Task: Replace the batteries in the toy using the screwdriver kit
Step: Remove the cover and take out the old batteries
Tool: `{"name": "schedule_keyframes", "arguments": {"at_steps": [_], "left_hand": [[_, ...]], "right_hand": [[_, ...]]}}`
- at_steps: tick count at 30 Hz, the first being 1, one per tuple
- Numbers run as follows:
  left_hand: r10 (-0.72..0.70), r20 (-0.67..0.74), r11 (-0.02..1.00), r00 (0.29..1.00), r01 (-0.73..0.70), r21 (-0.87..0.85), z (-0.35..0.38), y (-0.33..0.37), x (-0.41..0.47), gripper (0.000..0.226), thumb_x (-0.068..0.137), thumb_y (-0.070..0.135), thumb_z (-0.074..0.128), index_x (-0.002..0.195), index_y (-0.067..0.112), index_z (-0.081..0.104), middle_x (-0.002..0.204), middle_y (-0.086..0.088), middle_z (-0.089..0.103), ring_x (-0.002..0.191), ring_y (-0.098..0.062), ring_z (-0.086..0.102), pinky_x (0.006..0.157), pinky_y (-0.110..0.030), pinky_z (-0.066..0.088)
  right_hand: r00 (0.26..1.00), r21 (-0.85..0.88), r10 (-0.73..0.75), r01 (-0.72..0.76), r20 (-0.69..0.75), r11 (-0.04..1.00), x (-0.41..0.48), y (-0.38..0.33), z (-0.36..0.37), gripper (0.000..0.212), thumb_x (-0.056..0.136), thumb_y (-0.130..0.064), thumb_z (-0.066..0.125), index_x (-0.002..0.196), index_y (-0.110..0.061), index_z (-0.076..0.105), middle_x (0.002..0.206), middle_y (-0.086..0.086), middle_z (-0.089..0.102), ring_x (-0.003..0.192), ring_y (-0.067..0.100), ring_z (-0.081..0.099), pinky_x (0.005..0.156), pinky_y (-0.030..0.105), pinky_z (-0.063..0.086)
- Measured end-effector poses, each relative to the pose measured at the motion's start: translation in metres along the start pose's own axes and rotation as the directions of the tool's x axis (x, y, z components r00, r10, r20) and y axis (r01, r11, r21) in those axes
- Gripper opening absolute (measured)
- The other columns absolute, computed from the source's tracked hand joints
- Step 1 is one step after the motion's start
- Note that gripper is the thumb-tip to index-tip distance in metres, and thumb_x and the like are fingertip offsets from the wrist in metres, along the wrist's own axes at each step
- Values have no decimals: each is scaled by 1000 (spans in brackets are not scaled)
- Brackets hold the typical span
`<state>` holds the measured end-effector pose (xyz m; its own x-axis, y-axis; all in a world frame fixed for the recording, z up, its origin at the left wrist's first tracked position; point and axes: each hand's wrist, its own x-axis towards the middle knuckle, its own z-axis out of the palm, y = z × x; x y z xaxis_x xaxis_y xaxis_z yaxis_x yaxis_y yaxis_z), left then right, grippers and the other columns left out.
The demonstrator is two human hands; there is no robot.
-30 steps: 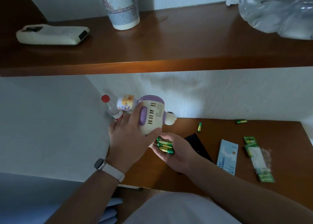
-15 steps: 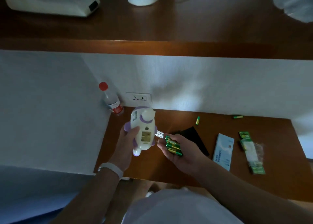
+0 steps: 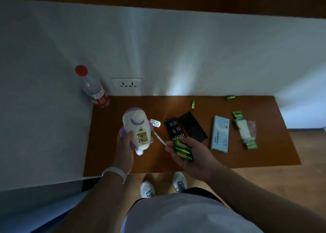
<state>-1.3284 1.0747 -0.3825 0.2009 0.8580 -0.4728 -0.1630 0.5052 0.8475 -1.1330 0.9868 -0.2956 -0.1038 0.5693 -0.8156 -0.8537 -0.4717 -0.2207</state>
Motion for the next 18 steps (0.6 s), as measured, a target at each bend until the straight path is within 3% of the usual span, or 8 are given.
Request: {"name": "schedule_keyframes", "arguments": {"at_steps": [2,4,7,10,13,18], "left_hand": [[-2,22,1000,1000,1,10,-4,-3,3,38,92,31,52,130,29,57,116,-7,74,104,-32,72,73,-31,61],[-17,49,1000,999,17,5,-8,-4,4,51,88,31,57,138,21,52,124,-14,70,109,-37,69,87,-47,60],[-60,14,998,998,60,5,-15,-5,3,68,74,37,67,139,22,52,131,-14,66,121,-37,62,106,-61,46],[-72,20,997,997,72,6,-23,-7,1,70,71,43,70,137,26,54,130,-10,67,120,-32,64,103,-55,50],[-86,-4,996,996,86,-19,-30,-9,0,62,72,44,71,131,31,57,127,-4,69,117,-24,66,91,-38,54],[-86,-47,996,995,86,-9,-41,-3,-4,54,77,40,66,129,31,55,124,-2,69,111,-20,69,81,-29,55]], "right_hand": [[1000,2,3,-3,-3,1000,0,4,0,47,79,-19,66,119,5,60,107,22,72,87,28,74,54,30,59],[1000,13,4,-4,-10,1000,1,10,3,50,79,-19,67,121,7,58,104,22,72,84,28,75,51,29,59],[998,50,-16,19,-55,999,3,18,7,43,82,-14,67,119,6,56,95,25,70,83,32,74,48,27,58],[995,17,-30,32,-97,999,5,26,10,28,93,-17,62,110,5,59,83,22,70,77,31,75,43,24,55],[996,-101,-56,48,-73,994,5,33,13,25,95,-24,60,102,0,64,82,17,71,68,23,72,42,21,53],[994,-217,-94,81,-52,973,3,40,23,22,96,-28,58,99,-7,62,80,12,72,58,15,64,38,16,46]]}}
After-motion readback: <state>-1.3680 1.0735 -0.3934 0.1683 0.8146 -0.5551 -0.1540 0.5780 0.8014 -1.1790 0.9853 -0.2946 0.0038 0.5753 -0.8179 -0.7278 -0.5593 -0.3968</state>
